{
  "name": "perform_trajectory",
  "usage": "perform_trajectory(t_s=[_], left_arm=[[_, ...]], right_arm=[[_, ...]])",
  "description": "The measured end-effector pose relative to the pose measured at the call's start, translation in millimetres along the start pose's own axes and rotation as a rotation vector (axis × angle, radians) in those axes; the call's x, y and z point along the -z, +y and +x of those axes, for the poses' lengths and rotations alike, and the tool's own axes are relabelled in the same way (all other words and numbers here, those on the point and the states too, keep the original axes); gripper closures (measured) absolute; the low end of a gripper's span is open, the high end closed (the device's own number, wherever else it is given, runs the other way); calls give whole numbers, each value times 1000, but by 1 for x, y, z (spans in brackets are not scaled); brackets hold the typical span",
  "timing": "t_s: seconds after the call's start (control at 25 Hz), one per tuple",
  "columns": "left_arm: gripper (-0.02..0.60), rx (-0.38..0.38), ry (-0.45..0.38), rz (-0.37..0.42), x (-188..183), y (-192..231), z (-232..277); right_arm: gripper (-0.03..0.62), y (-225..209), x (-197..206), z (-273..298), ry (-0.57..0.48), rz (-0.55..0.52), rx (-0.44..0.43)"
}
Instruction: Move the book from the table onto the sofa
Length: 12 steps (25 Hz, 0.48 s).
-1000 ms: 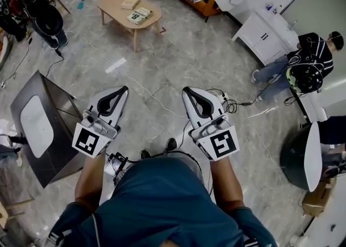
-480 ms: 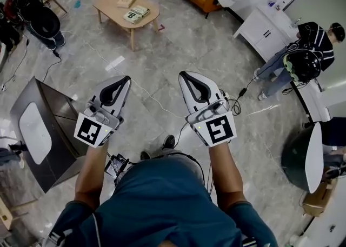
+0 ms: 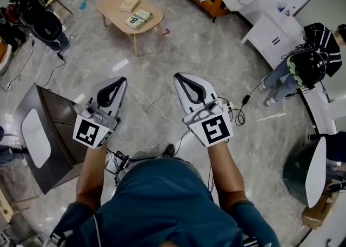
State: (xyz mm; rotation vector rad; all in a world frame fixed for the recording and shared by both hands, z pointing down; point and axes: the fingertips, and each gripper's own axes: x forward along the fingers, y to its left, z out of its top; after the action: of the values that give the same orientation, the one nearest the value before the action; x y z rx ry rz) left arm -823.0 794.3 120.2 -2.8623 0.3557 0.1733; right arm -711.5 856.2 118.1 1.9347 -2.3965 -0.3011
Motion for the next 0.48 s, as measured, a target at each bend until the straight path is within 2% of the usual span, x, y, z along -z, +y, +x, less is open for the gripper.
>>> perform_trajectory(t_s=[0.16, 0.28, 0.48], left_arm=[[578, -3, 15, 2, 11, 10, 12], [578, 3, 15, -4, 21, 30, 24], [578, 51, 0, -35, 41, 67, 49]], right_arm=[[580, -12, 7, 15, -20, 3, -6], [580, -21, 19, 35, 4, 17, -3], [580, -41, 26, 75, 21, 11, 39]])
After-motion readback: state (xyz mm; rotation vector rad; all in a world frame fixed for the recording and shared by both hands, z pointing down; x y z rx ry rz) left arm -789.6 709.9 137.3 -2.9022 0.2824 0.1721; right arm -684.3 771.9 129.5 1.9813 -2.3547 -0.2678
